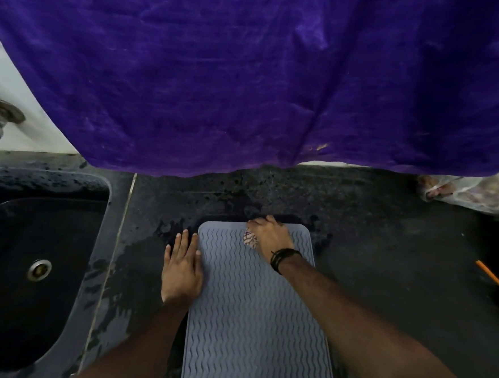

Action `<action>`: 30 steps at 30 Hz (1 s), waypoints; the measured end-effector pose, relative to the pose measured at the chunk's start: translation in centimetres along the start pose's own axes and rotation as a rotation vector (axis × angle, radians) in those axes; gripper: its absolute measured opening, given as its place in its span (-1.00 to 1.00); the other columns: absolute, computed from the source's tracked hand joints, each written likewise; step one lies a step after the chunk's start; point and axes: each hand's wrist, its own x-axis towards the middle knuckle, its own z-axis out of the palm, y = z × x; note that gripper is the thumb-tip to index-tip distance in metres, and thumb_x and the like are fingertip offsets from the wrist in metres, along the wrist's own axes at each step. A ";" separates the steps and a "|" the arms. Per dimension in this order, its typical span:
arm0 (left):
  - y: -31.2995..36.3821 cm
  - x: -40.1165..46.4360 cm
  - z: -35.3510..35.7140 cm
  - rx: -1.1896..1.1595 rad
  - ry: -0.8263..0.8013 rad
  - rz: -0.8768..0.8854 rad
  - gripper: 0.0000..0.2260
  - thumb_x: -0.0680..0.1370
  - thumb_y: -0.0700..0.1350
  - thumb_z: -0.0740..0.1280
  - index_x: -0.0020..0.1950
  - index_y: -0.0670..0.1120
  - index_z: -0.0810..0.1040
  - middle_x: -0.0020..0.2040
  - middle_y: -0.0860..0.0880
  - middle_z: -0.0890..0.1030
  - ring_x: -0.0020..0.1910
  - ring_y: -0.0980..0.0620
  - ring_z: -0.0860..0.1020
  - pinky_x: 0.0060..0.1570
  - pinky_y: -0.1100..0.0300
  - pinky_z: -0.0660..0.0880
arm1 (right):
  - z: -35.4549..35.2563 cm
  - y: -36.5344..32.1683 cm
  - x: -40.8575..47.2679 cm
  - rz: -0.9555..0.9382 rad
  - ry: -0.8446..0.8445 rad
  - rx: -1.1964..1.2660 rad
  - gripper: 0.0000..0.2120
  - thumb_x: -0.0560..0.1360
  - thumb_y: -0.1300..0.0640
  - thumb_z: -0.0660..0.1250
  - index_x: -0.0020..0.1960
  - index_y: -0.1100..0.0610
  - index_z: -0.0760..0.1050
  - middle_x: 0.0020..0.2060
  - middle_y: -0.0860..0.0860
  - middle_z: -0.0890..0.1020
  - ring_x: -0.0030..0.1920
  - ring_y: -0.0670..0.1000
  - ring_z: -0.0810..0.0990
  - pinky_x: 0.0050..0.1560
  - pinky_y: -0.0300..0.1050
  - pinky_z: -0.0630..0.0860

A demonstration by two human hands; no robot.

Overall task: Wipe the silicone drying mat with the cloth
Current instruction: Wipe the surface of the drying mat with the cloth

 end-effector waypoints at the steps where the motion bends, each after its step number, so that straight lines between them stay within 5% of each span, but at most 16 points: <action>1: -0.1 0.0 0.0 0.001 -0.003 -0.004 -0.47 0.67 0.05 -0.09 0.60 -0.09 0.22 0.62 -0.08 0.15 0.62 -0.01 0.02 0.59 -0.06 -0.06 | 0.0 0.6 -0.5 0.029 0.009 0.007 -0.49 0.47 0.25 0.35 0.40 0.11 0.38 0.31 0.06 0.49 0.31 0.16 0.37 0.21 0.08 0.47; 5: 0.0 -0.1 0.0 -0.019 -0.003 0.000 -0.46 0.66 0.06 -0.11 0.60 -0.10 0.21 0.62 -0.09 0.16 0.62 -0.02 0.02 0.59 -0.06 -0.07 | 0.2 2.9 -3.0 0.163 0.079 0.025 -0.51 0.48 0.26 0.29 0.40 0.09 0.38 0.32 0.04 0.47 0.33 0.15 0.36 0.24 0.04 0.45; 11: 0.1 -0.1 -0.6 -0.098 -0.030 -0.002 -0.44 0.64 0.08 -0.09 0.59 -0.13 0.22 0.62 -0.11 0.15 0.62 -0.05 0.01 0.58 0.00 -0.17 | -0.5 3.8 -5.2 0.247 -0.065 0.074 -0.64 0.51 0.14 0.30 0.31 0.05 0.48 0.23 0.06 0.55 0.28 0.12 0.47 0.13 0.04 0.51; 15: 0.5 -0.4 -1.7 -0.082 -0.080 -0.036 -0.40 0.63 0.13 -0.10 0.60 -0.13 0.18 0.62 -0.10 0.16 0.62 -0.03 0.00 0.58 -0.01 -0.17 | -1.3 3.0 -6.0 0.285 0.015 0.456 -0.77 0.53 0.17 0.25 0.13 0.07 0.60 0.03 0.03 0.68 0.01 0.05 0.63 0.03 -0.11 0.57; 22: 0.4 -3.3 -4.2 -0.018 -0.085 -0.042 -0.50 0.71 0.08 0.02 0.61 -0.10 0.18 0.62 -0.07 0.15 0.62 0.00 0.00 0.58 0.01 -0.16 | -1.9 0.2 -7.5 0.556 0.165 1.009 -0.92 0.49 0.09 0.36 -0.09 0.04 0.63 -0.16 -0.01 0.66 -0.10 0.01 0.61 -0.09 -0.19 0.50; 27: 0.6 -4.9 -5.7 0.036 -0.117 -0.063 -0.48 0.71 0.12 -0.02 0.62 -0.08 0.13 0.64 -0.04 0.09 0.63 0.02 -0.05 0.57 0.03 -0.18 | -2.9 -2.5 -8.5 0.686 0.121 1.509 -0.86 0.50 0.05 0.39 -0.14 0.10 0.64 -0.18 0.09 0.68 -0.23 0.05 0.63 -0.18 -0.11 0.54; 30: 2.1 -4.9 -6.5 0.039 -0.123 -0.056 -0.47 0.71 0.14 -0.03 0.63 -0.06 0.11 0.64 -0.03 0.06 0.63 0.03 -0.07 0.57 0.04 -0.19 | -3.1 -3.3 -8.9 0.705 -0.017 1.910 -0.75 0.60 0.11 0.23 -0.05 0.22 0.63 -0.16 0.17 0.67 -0.22 0.10 0.62 -0.16 -0.03 0.56</action>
